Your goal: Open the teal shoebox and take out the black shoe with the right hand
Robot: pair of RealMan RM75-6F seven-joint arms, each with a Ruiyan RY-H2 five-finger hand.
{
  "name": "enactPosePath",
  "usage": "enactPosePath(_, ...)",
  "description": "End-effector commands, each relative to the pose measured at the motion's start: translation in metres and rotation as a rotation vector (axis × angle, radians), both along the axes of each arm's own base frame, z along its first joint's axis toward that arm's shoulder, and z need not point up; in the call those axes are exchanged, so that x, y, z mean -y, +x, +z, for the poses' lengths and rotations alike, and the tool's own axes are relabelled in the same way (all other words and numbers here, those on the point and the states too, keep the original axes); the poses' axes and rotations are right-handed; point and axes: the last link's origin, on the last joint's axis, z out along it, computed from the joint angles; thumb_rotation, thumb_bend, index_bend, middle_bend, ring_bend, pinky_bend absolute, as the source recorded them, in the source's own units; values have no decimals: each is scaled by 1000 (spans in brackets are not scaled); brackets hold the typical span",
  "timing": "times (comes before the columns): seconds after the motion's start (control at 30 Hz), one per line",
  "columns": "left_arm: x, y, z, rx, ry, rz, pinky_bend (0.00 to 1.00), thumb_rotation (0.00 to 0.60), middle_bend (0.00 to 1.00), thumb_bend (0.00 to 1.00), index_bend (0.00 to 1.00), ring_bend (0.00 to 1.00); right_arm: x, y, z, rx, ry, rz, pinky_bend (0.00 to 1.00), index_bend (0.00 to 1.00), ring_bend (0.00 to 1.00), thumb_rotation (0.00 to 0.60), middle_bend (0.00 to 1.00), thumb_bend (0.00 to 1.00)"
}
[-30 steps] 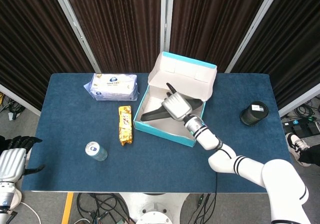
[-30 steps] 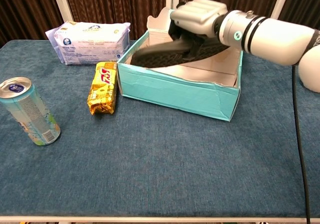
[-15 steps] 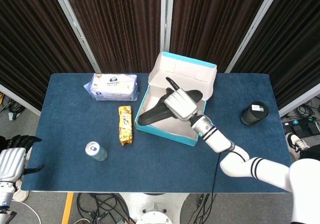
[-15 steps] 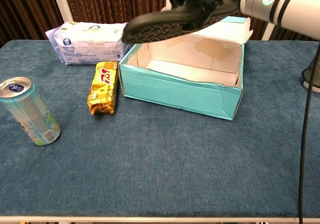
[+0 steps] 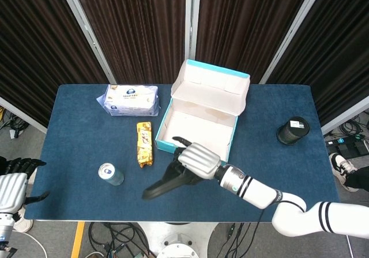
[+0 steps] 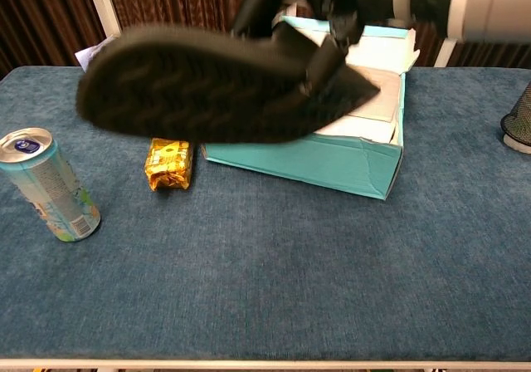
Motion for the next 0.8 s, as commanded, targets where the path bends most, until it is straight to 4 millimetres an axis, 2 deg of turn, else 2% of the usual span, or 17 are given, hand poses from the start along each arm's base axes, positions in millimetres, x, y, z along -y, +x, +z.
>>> enactPosePath(0.03,1,-1,-1,2,-2,0,115,600,220,0,264,144,-7,-9,-12,-44,58,-22,0,780,326,600,584,215)
enactPosePath(0.27,1,-2,-3,11,-13,3,115,600,220,0,264,144,-8,-19,-47,-184,144,-47,0,733,312,600,577,212)
enactPosePath(0.4,1,-4,-4,12,-17,13,116,600,220,0,264,144,-3,-18,-65,-238,125,-17,0,654,247,600,497,200)
enactPosePath(0.47,0,-6,-3,2,-10,19,115,600,220,0,264,144,0,-19,-75,-282,83,29,0,563,189,600,419,182)
enactPosePath(0.5,0,-6,-3,-3,-6,21,115,600,220,0,264,144,2,-20,-79,-301,62,49,0,456,128,600,341,152)
enactPosePath(0.53,0,-7,-3,-4,-3,23,114,600,220,0,264,144,4,-20,-83,-317,42,66,0,398,97,600,298,136)
enactPosePath(0.6,0,-6,-4,1,-2,23,113,600,220,0,264,144,6,-18,-91,-338,-6,93,0,170,14,600,125,60)
enactPosePath(0.67,0,-7,-5,-1,-6,22,113,600,220,0,264,144,9,-14,-96,-340,-48,97,0,35,0,600,23,10)
enactPosePath(0.7,0,-6,-5,1,-7,22,113,600,220,0,264,144,10,-12,-98,-335,-63,95,0,4,0,600,3,0)
enactPosePath(0.8,0,-6,-5,4,-6,21,113,600,220,0,264,144,15,-8,-99,-323,-101,78,0,0,0,600,0,0)
